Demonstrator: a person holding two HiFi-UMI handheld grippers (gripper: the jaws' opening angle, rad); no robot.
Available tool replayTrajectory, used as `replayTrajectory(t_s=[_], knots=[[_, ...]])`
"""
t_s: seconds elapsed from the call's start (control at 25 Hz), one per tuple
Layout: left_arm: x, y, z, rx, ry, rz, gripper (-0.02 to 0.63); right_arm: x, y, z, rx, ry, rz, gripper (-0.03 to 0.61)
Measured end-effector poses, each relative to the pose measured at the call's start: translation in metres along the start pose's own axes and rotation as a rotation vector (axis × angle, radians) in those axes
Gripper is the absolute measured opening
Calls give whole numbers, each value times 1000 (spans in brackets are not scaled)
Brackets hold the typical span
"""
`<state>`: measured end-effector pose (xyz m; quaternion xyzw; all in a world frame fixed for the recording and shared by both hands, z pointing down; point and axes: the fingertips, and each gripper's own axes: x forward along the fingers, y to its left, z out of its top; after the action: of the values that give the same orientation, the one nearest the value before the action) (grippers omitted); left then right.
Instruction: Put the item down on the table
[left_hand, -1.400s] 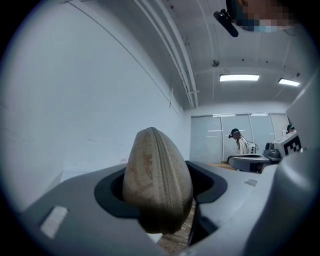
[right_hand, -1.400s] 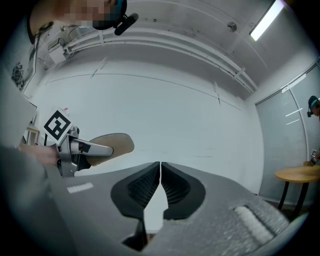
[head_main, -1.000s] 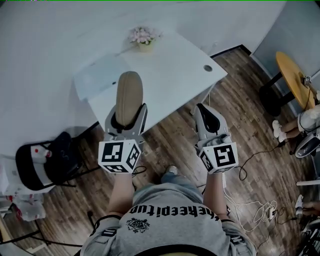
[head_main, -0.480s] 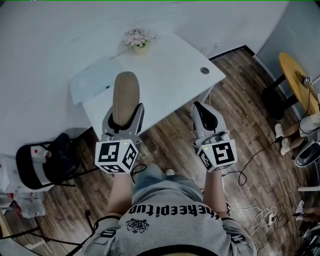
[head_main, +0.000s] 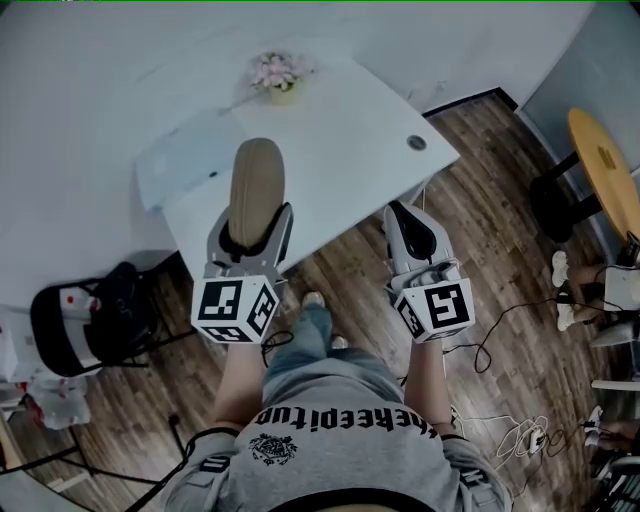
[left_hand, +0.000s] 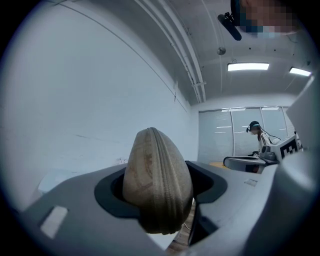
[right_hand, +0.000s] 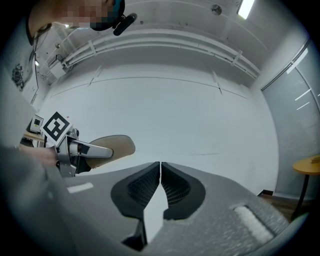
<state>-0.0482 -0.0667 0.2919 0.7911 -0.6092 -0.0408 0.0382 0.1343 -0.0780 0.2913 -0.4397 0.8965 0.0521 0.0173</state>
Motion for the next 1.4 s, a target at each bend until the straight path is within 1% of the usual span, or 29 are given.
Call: replayTrajectory(t_s=[0.44,0.84,1.12,1.4], knots=[[62,24,5,6,8,-27,301,57,-29,0,-6,2,-21,5],[121,50,1,3,31,-64,301,110,-54,-12,0,18,-52,5],[157,70,-14,-14,75,-92,301,146,-63,-25,8,47,-67,5],[182,85,-44,-31,152,-124,301,172,-71,-49,48,92,-93,5]])
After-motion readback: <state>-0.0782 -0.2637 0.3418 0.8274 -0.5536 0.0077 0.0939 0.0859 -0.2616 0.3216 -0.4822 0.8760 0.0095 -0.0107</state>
